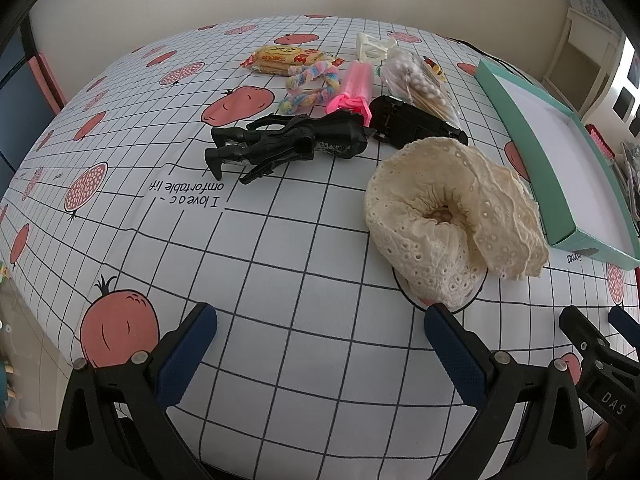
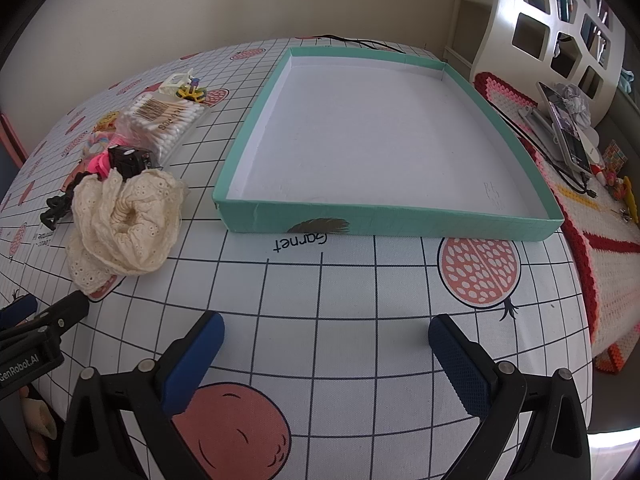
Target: Organize objects
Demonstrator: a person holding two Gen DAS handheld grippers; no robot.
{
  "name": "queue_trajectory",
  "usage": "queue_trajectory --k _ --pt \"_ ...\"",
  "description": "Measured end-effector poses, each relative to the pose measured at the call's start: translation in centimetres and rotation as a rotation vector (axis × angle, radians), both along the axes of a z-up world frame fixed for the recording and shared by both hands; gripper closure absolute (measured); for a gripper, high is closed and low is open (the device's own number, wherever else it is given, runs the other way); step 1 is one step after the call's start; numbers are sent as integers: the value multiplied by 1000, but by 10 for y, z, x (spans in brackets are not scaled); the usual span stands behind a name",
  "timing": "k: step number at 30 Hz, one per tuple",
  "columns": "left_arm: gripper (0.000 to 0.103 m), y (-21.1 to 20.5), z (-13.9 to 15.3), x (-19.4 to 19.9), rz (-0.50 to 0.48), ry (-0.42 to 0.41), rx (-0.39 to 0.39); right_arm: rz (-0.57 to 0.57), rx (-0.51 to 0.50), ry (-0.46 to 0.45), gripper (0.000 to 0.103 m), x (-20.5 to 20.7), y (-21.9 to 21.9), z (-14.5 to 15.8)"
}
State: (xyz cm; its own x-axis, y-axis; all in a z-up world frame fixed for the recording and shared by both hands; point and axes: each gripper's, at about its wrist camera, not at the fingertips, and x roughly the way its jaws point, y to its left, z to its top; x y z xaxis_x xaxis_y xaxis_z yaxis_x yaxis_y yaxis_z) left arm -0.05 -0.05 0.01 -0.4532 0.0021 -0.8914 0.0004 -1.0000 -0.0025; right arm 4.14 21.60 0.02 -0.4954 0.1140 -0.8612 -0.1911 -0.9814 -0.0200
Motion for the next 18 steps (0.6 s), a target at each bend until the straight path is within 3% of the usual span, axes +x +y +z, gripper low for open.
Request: queue_trajectory --k 18 --pt "0 -1 2 1 -3 4 -2 2 1 1 0 0 0 -2"
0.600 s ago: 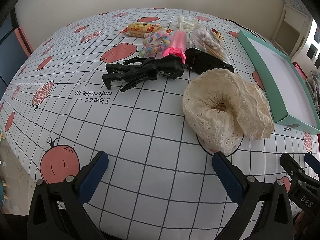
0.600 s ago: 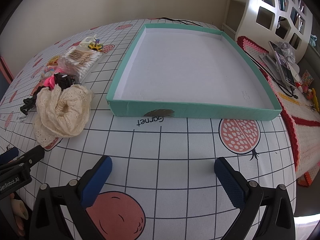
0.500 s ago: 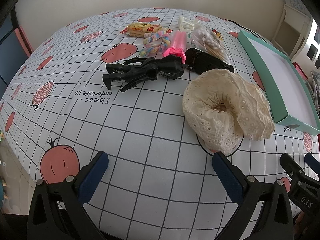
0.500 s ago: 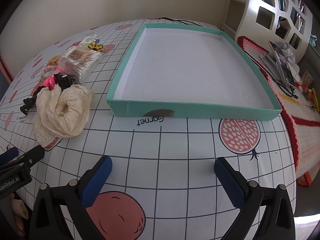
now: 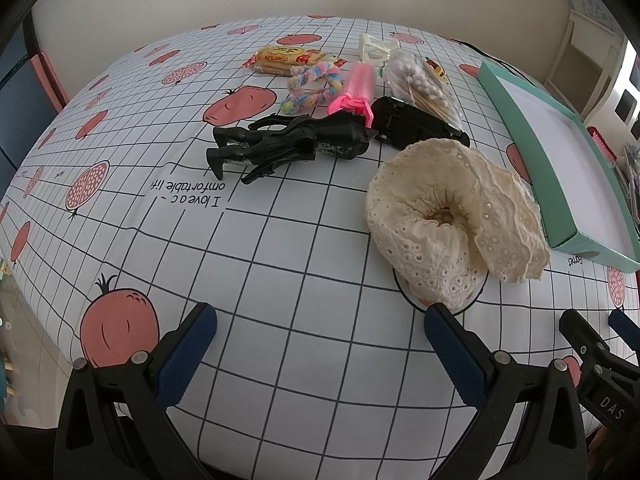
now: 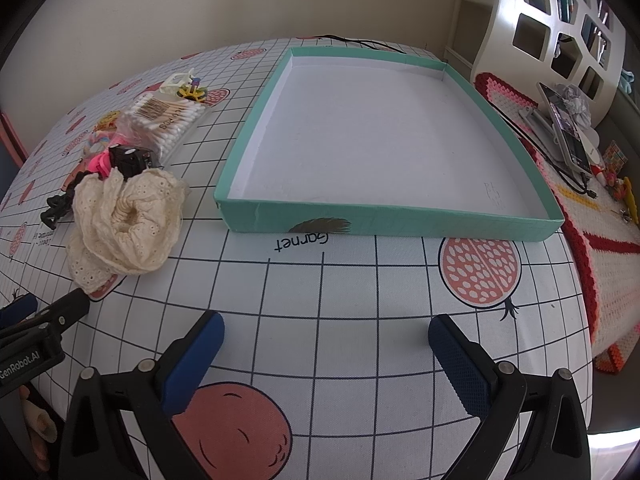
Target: Organize objects
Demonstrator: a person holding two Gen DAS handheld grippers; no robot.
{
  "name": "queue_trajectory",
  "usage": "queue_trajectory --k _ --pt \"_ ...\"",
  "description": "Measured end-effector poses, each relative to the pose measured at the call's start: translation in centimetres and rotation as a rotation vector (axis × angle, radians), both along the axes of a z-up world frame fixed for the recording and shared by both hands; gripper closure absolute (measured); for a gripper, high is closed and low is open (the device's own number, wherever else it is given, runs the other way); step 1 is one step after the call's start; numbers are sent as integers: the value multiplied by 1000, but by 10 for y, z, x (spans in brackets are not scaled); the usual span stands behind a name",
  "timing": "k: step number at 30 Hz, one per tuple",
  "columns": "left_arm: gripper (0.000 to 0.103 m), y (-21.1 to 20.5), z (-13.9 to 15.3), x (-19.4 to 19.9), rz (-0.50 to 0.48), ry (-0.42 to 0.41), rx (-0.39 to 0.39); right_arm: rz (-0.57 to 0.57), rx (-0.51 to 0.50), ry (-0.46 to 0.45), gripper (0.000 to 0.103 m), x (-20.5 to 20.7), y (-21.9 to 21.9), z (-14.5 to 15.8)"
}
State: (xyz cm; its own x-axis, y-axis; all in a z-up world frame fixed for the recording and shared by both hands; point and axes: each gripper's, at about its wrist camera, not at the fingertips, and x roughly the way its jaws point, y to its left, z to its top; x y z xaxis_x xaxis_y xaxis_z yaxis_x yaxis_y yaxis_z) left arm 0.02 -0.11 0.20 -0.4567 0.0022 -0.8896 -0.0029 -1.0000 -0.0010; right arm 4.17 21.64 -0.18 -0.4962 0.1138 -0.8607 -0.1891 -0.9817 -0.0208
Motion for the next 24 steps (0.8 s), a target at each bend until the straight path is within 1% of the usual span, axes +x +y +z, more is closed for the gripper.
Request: queue_trajectory --k 9,24 --pt "0 -7 -3 -5 -2 -1 0 0 0 0 0 0 0 0" --pt "0 -5 1 0 -17 -22 9 -2 5 5 0 2 1 3"
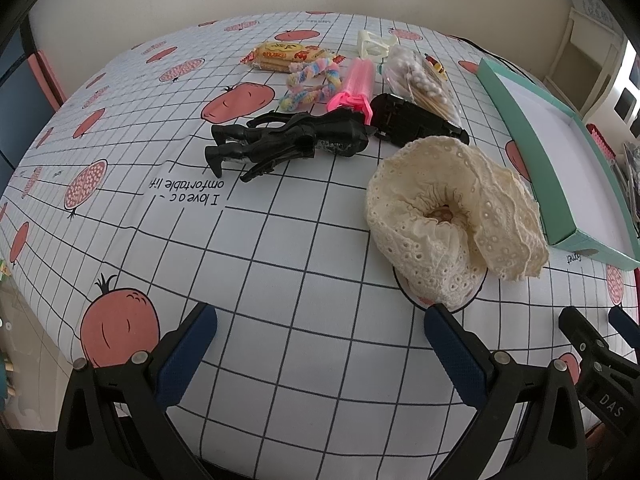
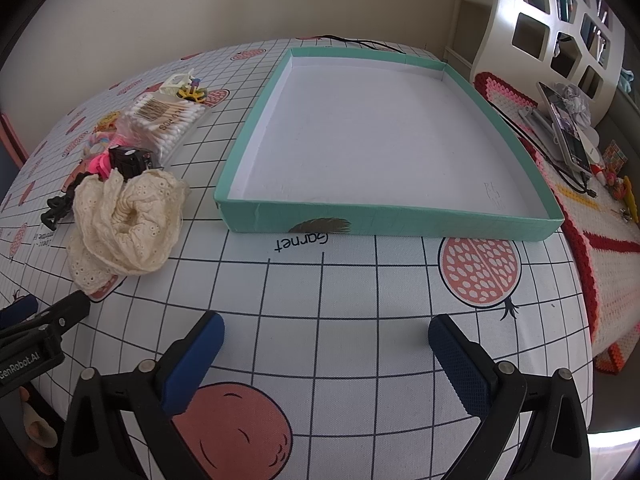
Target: Organize objects
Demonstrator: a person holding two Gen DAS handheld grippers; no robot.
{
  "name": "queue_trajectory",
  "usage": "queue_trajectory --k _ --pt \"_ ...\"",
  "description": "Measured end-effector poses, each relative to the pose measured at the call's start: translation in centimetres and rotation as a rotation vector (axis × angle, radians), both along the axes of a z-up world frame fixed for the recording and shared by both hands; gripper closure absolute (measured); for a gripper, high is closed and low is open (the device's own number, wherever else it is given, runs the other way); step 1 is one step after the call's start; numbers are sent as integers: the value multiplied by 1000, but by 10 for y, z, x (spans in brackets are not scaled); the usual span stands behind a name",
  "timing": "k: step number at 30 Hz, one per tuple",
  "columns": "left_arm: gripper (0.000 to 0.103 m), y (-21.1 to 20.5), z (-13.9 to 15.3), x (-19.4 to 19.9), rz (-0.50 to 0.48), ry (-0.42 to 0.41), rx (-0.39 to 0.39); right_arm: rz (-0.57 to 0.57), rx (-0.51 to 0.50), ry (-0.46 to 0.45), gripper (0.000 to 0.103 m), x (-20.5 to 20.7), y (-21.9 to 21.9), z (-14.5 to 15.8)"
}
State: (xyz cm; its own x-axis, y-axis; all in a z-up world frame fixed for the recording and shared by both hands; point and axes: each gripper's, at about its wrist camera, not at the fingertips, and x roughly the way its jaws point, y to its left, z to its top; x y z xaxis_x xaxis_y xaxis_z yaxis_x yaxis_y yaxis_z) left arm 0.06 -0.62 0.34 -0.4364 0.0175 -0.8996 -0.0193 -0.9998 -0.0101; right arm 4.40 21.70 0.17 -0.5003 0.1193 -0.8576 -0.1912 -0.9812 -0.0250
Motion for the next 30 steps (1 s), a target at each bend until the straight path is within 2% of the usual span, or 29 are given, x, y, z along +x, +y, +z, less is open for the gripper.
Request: queue_trajectory --k 8,11,16,22,27,30 --pt "0 -9 22 -1 35 57 51 15 -22 119 0 4 -6 28" --pt "0 -10 38 -8 30 84 44 19 -44 143 0 -4 -4 39" --pt "0 -23 62 -33 38 74 25 85 -28 159 0 -16 -18 63" --pt "0 -37 74 -63 56 15 51 156 -82 97 0 -47 -32 79" --pt "0 -36 70 -83 44 -43 63 249 -58 44 0 -68 -56 84" --pt "0 -34 64 -93 38 -90 74 306 -84 6 0 -78 -69 83"
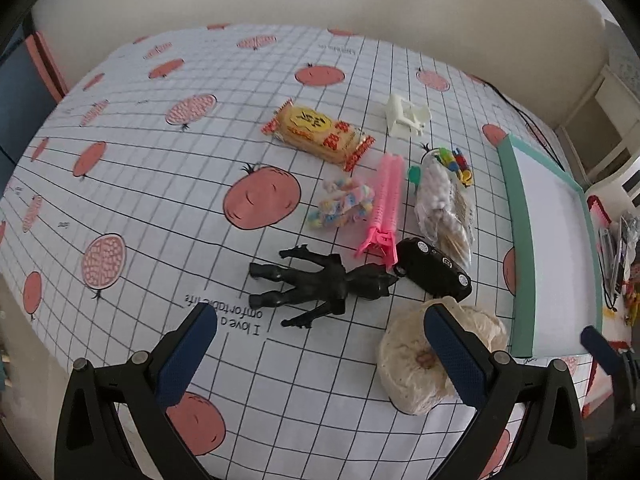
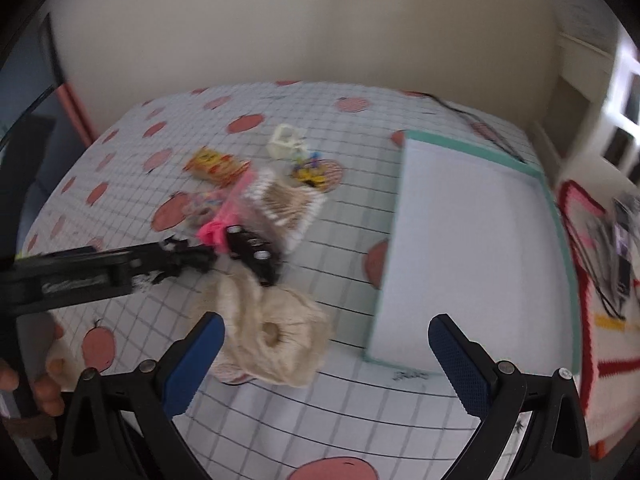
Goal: Organize objects
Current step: 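Move the right gripper to the cream lace bundle and close on it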
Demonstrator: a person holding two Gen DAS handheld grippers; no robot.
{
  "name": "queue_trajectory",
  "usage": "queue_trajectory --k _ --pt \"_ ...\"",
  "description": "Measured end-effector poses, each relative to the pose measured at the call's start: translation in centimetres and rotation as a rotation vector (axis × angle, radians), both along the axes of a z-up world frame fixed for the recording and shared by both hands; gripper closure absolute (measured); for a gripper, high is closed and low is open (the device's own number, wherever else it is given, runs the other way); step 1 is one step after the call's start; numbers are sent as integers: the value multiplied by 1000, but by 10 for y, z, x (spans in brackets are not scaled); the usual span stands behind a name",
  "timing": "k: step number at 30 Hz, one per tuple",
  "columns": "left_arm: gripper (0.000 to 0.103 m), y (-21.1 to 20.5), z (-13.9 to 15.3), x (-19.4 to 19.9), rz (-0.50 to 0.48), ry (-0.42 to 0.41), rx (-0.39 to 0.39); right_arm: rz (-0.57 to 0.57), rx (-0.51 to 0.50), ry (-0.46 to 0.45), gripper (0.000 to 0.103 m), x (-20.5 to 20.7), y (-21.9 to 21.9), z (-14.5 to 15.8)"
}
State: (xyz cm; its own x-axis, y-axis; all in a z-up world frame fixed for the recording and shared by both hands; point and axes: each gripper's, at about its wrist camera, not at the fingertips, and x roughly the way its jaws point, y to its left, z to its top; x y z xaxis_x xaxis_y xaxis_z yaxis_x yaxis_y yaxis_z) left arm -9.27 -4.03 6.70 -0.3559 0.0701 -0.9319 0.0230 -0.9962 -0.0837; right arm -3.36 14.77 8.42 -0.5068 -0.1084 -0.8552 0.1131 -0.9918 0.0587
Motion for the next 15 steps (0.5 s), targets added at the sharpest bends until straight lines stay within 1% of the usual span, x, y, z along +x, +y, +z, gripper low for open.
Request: queue_trajectory --k 3,7,10,12,15 --pt "0 4 -4 -8 -11 -28 2 41 -5 -53 0 -10 -11 -7" --pt "0 9 -9 -19 -34 -70 -8 99 23 -120 0 -25 -24 -17" --pt "0 6 -17 -28 -31 -104 11 120 17 -145 0 -33 -29 -21" --pt "0 2 -22 -33 -22 -124 9 138 6 -165 0 -38 -33 -25" --pt "0 -4 -28 -36 -28 -121 -7 165 14 -182 0 -42 -38 -36"
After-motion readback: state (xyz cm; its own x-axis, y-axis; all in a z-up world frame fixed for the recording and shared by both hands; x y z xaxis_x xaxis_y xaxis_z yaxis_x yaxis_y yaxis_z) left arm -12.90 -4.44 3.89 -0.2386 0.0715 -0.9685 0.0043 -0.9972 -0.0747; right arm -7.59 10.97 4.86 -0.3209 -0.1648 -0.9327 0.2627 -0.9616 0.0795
